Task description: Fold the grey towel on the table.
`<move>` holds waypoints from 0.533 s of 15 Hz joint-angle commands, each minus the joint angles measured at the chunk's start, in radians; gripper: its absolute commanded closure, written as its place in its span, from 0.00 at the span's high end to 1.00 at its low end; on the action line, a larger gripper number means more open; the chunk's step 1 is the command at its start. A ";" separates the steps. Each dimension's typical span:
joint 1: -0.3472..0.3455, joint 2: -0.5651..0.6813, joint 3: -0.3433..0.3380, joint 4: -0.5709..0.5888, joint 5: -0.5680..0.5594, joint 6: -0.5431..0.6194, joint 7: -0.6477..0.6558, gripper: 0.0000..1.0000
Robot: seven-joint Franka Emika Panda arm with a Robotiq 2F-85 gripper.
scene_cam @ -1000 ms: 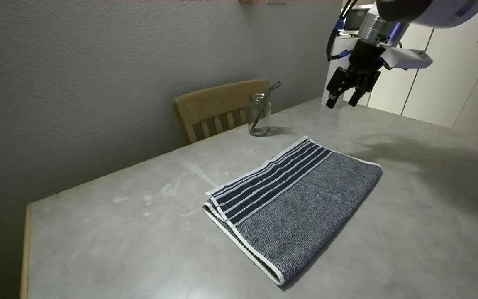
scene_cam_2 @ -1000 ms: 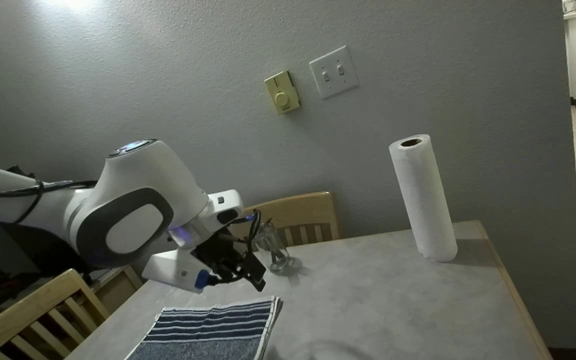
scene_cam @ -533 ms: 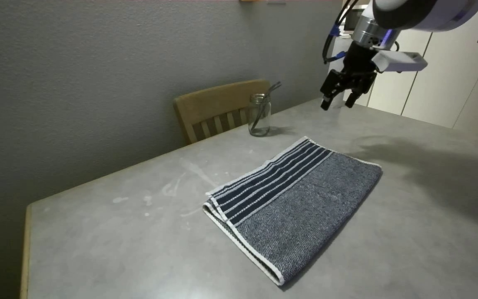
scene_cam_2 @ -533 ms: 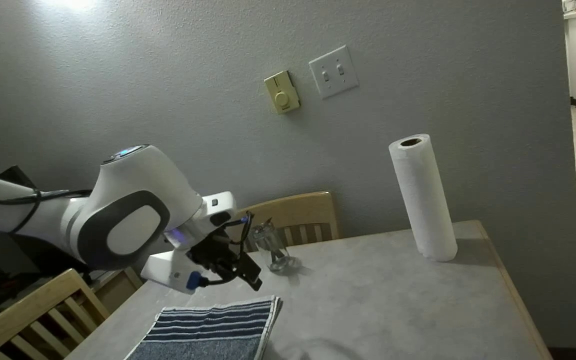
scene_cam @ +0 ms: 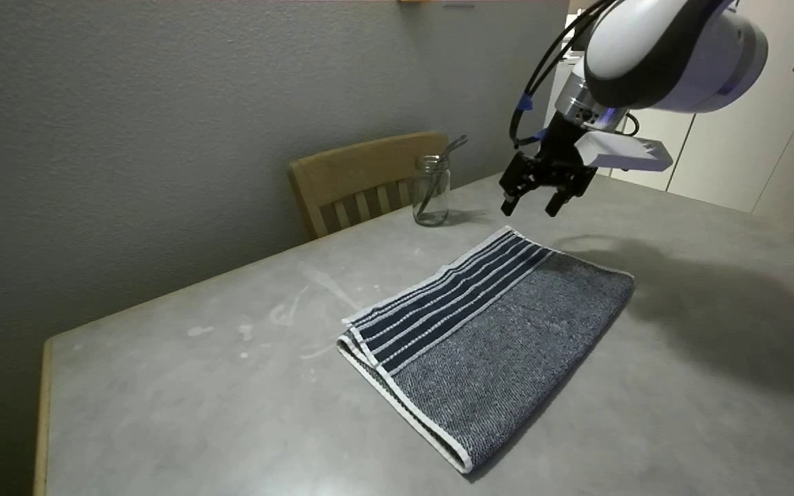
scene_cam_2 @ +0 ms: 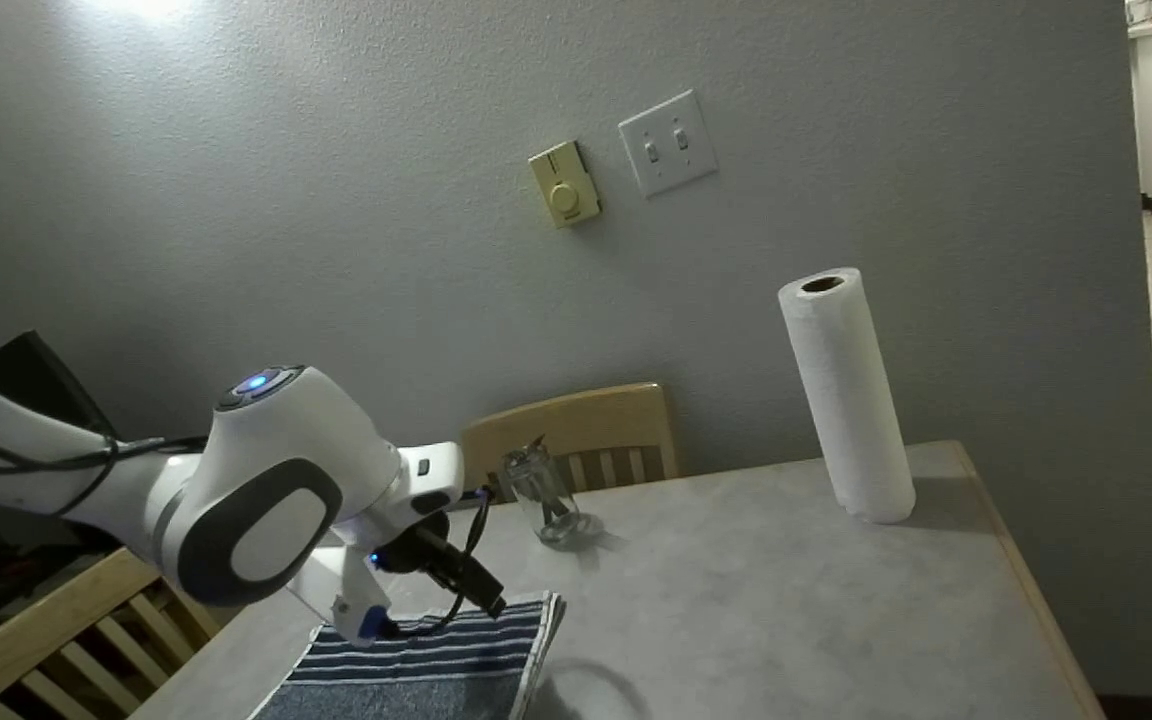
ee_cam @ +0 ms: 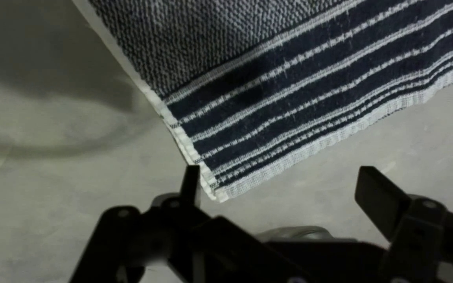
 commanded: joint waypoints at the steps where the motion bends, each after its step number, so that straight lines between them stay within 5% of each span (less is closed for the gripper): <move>1: -0.076 -0.015 0.061 -0.053 0.025 0.057 -0.102 1.00; 5: -0.321 0.024 0.312 -0.043 0.043 0.080 -0.397 1.00; 6: -0.194 0.009 0.185 -0.036 0.017 0.057 -0.268 1.00; 8: -0.278 0.011 0.265 -0.036 0.030 0.056 -0.351 1.00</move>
